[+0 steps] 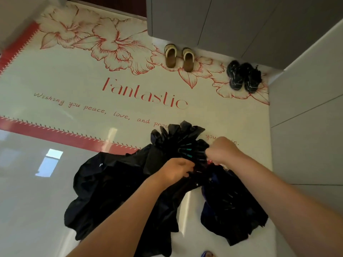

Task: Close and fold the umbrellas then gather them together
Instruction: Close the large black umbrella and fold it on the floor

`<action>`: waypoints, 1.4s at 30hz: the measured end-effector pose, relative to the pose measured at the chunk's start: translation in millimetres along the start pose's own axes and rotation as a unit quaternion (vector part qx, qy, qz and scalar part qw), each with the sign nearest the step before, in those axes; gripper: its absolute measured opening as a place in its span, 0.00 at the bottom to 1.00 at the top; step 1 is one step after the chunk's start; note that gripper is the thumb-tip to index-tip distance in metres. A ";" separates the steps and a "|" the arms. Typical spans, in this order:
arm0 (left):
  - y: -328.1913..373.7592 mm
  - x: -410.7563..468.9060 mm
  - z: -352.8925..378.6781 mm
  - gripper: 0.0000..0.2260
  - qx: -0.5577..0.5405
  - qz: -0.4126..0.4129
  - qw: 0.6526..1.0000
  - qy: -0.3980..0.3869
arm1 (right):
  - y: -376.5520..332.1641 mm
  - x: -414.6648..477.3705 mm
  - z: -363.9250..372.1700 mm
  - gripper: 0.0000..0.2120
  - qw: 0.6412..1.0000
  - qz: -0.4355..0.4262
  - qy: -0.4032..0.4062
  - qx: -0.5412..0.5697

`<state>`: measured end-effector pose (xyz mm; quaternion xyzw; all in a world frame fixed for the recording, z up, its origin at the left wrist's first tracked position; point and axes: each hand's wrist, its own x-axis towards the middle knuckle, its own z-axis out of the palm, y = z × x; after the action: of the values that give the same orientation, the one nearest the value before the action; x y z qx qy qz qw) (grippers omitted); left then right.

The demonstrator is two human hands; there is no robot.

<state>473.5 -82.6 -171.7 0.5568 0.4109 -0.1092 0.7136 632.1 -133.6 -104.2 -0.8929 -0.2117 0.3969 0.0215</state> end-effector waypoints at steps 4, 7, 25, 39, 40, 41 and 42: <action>-10.2 14.9 -27.3 0.13 0.140 0.070 0.981 0.112 | -19.1 6.2 10.8 0.09 0.981 -0.118 0.125 -0.093; 12.7 25.5 -40.9 0.14 0.072 0.139 0.974 0.162 | -34.8 14.9 13.1 0.12 0.963 -0.164 0.171 -0.128; 27.9 140.5 -48.1 0.17 0.053 0.115 0.978 0.166 | -59.8 156.3 50.5 0.11 0.958 -0.227 0.114 -0.131; -68.1 240.9 -57.7 0.18 0.119 0.057 0.979 0.153 | -29.1 264.0 153.7 0.09 0.961 -0.218 0.067 -0.154; -75.8 247.5 -57.8 0.17 0.126 0.052 0.980 0.142 | -24.3 269.7 162.1 0.09 0.962 -0.219 0.063 -0.153; -83.4 253.3 -58.0 0.17 0.133 0.049 0.981 0.132 | -19.2 275.0 170.8 0.09 0.963 -0.218 0.060 -0.148; -89.5 257.2 -58.1 0.17 0.141 0.052 0.980 0.131 | -16.7 277.7 176.7 0.09 0.965 -0.213 0.064 -0.140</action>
<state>555.8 14.5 -419.4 0.6815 0.4521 -0.0551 0.5727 664.6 -31.6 -415.8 -0.8446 -0.4490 0.2914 -0.0063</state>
